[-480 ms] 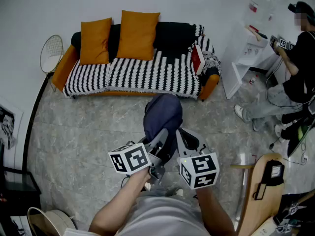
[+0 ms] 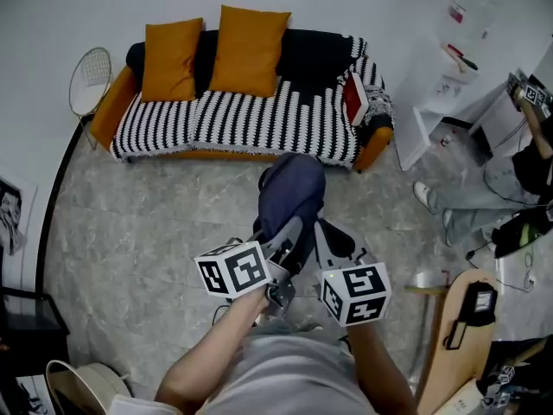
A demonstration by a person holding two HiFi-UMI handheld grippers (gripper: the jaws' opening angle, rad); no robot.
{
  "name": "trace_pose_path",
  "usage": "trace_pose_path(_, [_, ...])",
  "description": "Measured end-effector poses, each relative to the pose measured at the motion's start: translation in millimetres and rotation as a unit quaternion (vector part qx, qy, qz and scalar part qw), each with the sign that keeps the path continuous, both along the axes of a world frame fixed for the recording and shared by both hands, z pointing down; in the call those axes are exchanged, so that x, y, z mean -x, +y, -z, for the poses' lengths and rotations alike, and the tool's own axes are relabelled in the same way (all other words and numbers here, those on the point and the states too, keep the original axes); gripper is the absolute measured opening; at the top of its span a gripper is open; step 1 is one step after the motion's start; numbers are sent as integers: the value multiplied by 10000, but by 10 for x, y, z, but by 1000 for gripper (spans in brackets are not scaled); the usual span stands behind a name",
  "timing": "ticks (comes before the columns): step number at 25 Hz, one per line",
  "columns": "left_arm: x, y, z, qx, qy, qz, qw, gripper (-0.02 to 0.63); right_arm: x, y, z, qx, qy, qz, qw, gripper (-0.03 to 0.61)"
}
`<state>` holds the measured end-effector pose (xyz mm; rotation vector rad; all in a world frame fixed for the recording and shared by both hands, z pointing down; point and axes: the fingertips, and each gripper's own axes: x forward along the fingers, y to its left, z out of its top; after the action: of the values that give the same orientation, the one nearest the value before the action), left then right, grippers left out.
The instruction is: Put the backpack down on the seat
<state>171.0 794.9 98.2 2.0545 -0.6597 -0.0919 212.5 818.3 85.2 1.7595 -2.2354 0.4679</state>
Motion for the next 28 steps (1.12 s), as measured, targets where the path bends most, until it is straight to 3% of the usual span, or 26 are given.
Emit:
trace_pose_path(12, [141,-436,-121,96,-117,143,9998,41,143,-458,-91,76,-119,228,9996,2])
trace_pose_path(28, [-446,-1576,-268,141,-240,318,9991,41,-530,-1666,-296,292,-349,502,9977,2])
